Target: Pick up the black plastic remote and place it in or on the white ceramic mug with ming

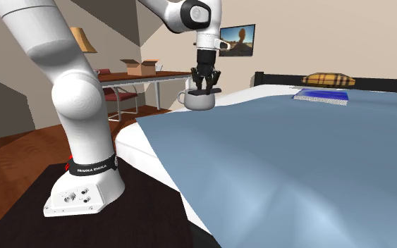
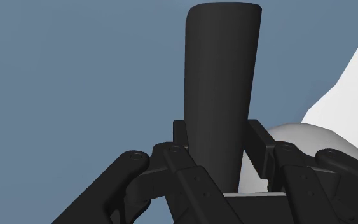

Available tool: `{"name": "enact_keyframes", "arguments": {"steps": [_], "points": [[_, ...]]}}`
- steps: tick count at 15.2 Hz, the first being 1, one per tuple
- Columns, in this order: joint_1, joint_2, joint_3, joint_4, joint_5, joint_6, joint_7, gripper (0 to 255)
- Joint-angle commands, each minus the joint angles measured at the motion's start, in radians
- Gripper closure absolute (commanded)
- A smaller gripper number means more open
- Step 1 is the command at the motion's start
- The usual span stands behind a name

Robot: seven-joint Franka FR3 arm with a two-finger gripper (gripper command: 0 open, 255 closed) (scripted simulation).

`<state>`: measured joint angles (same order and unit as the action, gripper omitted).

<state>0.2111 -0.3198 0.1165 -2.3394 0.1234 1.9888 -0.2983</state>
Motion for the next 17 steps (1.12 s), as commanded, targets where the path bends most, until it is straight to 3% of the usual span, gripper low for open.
{"name": "enact_keyframes", "arguments": {"steps": [1,12,17], "points": [[-0.001,-0.009,-0.002,0.019,-0.001,-0.028,0.001,255],[-0.003,-0.034,-0.008,0.143,-0.007,-0.176,0.011,255],[0.041,0.041,0.075,0.205,0.013,-0.152,0.129,255]]}}
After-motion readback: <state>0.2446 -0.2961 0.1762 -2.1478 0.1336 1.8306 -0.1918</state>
